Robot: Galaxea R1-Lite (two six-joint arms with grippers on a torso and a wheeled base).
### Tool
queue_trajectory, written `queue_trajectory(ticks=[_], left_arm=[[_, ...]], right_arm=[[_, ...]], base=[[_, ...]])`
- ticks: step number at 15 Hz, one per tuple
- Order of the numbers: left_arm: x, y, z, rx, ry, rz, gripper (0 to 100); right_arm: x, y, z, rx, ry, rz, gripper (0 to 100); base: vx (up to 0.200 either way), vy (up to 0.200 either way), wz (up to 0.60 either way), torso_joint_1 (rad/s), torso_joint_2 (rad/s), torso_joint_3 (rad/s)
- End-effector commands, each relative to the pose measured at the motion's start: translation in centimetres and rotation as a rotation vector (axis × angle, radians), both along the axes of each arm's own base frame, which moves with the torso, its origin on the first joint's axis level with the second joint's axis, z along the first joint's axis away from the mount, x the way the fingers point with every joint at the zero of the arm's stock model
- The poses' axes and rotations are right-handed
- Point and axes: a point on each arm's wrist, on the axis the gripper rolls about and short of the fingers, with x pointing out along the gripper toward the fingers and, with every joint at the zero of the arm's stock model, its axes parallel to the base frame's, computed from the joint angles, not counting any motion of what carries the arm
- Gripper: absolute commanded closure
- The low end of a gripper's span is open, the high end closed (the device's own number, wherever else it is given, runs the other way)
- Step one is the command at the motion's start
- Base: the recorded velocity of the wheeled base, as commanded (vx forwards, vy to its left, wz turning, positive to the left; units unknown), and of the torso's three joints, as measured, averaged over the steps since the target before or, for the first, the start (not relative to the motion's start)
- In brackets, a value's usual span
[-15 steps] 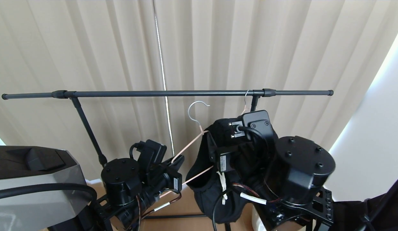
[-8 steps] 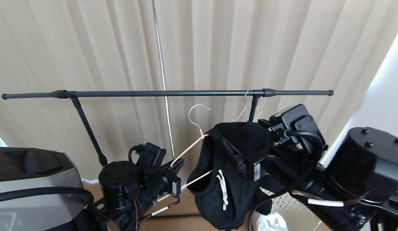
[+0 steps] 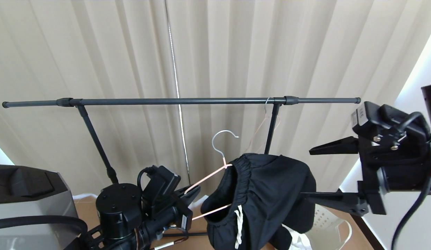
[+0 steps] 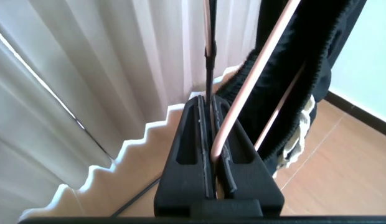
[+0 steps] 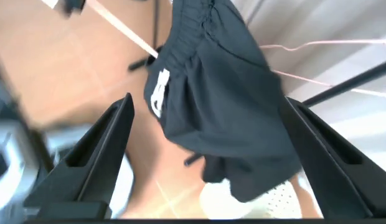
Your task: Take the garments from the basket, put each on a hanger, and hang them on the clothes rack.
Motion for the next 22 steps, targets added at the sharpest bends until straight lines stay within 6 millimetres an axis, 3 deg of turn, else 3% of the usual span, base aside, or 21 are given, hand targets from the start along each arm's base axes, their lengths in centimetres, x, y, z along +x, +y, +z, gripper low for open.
queue_trajectory(ticks=[1,5,11,22], left_arm=[[-0.6,0.3,0.3,0.014,-0.008,-0.013,100],[-1.3,0.7,0.1,0.026,0.01,-0.078,100],[-1.8,0.5,0.2,0.039,-0.002,-0.101,100],[-2.1,0.4,0.7,0.029,-0.017,-0.113,100]], right_arm=[[2.9,-1.4,1.9,-0.045,0.018,0.095,0],[5.0,0.4,0.1,0.019,0.164,0.281,0],[7.8,3.1,-2.4,-0.021,0.225,0.334,0],[9.4,5.7,-5.0,-0.081,0.283,0.369,0]], base=[[0.0,0.0,0.0,0.0,0.0,0.0],[0.0,0.0,0.0,0.0,0.0,0.0],[0.0,0.0,0.0,0.0,0.0,0.0],[0.0,0.0,0.0,0.0,0.0,0.0]])
